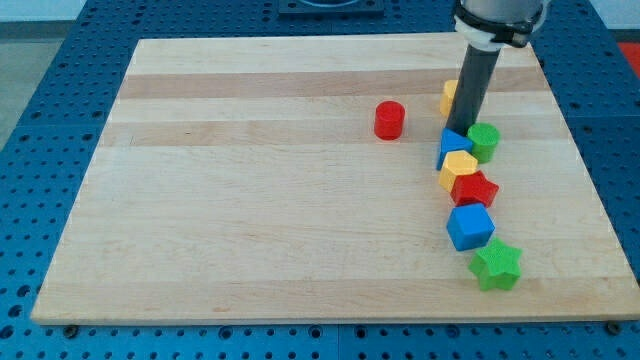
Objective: Put the blue triangle at the left side of the yellow hexagon
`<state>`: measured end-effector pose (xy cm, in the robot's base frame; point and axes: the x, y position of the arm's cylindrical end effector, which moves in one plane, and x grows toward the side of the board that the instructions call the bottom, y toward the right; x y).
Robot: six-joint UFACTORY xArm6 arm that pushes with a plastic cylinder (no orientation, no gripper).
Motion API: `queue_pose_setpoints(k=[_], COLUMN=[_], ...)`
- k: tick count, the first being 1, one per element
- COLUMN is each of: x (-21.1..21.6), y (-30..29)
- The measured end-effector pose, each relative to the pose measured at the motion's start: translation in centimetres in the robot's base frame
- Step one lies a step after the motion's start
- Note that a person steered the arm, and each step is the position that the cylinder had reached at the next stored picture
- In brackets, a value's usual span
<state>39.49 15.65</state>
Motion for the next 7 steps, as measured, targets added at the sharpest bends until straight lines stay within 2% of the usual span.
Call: queue_pose_setpoints(k=[5, 7], x=[5.7, 6.0], y=[-4.4, -4.4])
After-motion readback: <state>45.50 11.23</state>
